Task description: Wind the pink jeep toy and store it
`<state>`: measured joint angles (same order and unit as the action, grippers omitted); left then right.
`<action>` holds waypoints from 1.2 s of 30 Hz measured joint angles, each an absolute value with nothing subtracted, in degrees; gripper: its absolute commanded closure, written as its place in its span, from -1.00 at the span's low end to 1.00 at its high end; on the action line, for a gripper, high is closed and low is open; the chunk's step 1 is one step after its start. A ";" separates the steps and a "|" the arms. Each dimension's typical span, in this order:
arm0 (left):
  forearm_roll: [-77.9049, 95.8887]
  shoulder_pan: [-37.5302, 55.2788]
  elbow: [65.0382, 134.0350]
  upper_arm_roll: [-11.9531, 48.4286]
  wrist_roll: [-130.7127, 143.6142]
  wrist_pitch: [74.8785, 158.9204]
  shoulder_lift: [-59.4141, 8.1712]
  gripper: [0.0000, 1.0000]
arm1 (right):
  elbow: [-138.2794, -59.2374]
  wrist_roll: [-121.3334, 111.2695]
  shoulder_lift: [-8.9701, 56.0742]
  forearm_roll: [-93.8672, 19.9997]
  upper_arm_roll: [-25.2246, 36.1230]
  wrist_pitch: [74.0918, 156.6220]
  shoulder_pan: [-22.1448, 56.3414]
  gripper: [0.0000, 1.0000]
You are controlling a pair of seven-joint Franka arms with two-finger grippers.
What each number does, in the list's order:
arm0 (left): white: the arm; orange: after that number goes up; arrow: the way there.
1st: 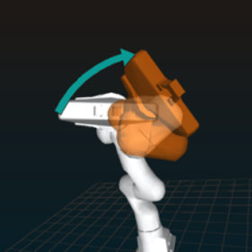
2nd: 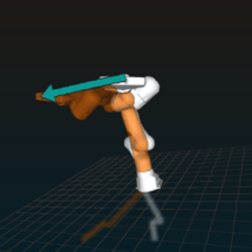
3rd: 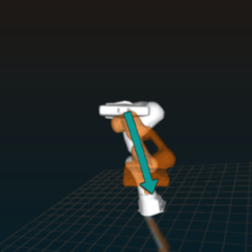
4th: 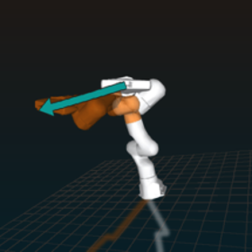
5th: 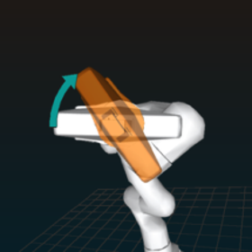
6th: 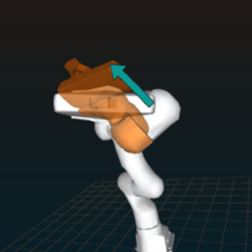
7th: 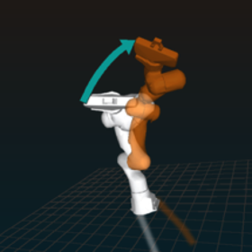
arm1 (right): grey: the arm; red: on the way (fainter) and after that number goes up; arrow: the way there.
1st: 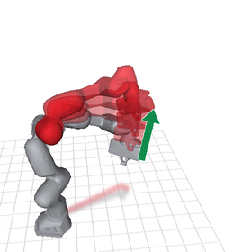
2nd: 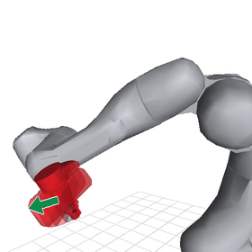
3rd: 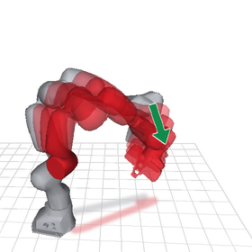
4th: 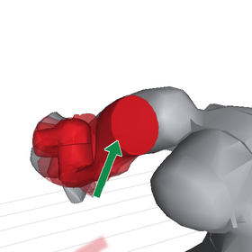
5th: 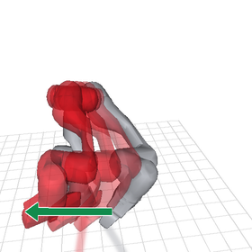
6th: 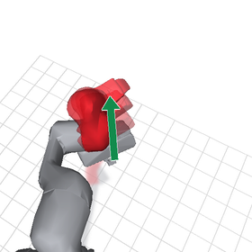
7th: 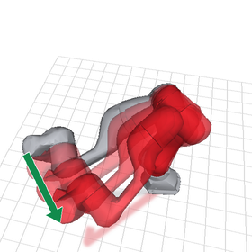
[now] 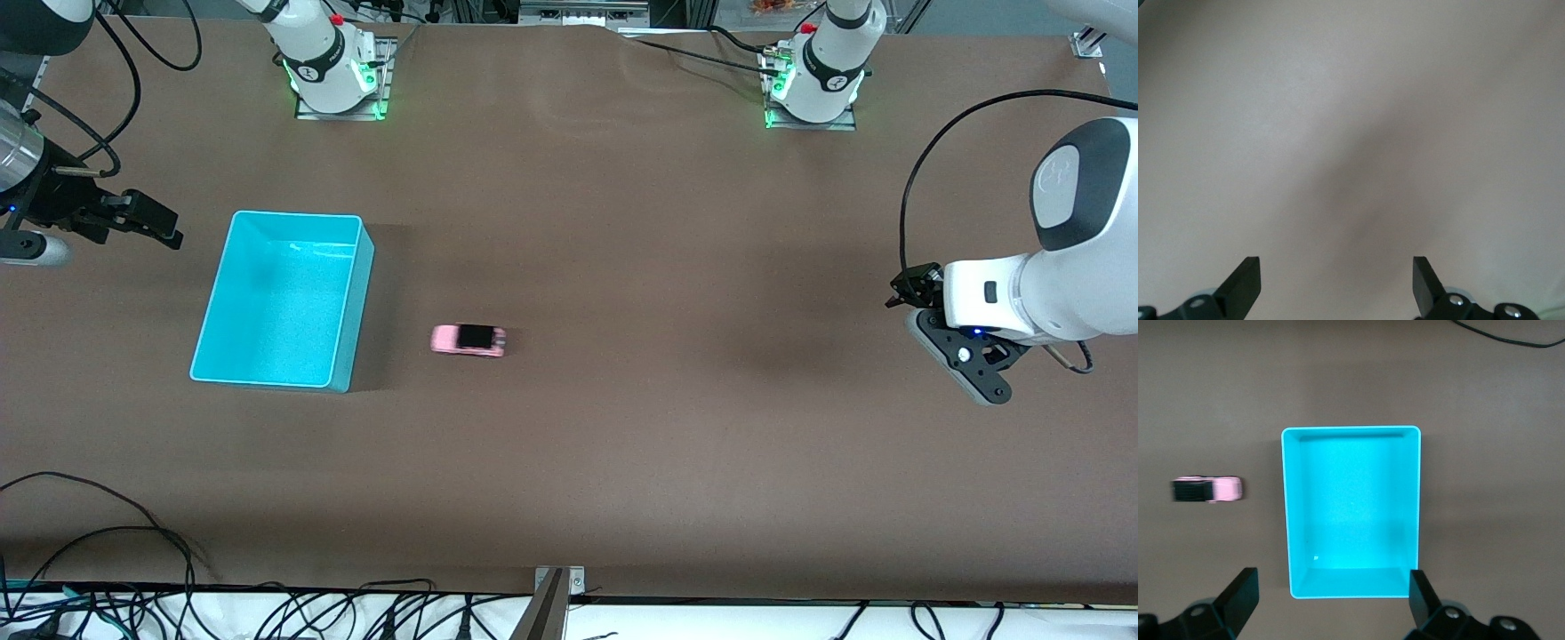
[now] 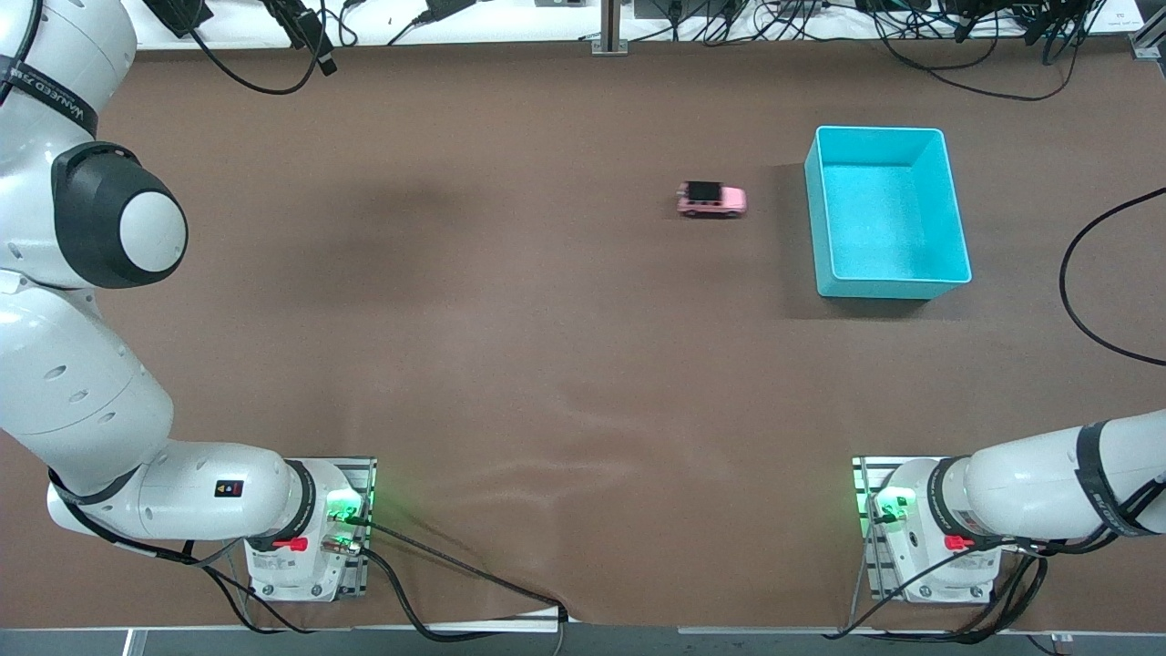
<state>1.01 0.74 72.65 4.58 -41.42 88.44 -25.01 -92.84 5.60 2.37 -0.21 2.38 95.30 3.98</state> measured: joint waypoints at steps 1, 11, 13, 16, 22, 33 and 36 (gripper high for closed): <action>1.01 0.72 72.65 4.52 -41.20 88.42 -24.97 -1.00 | -92.84 5.60 2.37 -0.21 2.38 95.30 3.98 -1.00; 1.01 0.42 72.65 3.90 -40.64 88.22 -24.95 -1.00 | -92.84 5.60 2.37 -0.21 2.38 95.30 3.98 -1.00; 1.01 0.43 72.65 3.91 -39.92 87.96 -24.93 -1.00 | -92.84 5.60 2.37 -0.21 2.38 95.30 3.98 -1.00; 1.01 0.43 72.65 3.91 -37.92 87.61 -24.88 -1.00 | -92.84 5.60 2.37 -0.21 2.38 95.29 3.99 -1.00; 1.01 0.43 72.65 3.91 -32.75 86.75 -24.60 -1.00 | -92.84 5.60 2.50 -0.21 2.31 95.07 4.07 -1.00; 0.01 1.21 72.65 4.01 -24.68 84.45 -23.44 -1.00 | -92.91 0.64 5.62 -1.14 -0.05 94.80 4.84 -1.00; -0.04 1.57 72.92 3.88 -23.74 84.11 -22.87 -1.00 | -92.91 -4.93 6.94 -1.41 -0.72 95.38 5.57 -1.00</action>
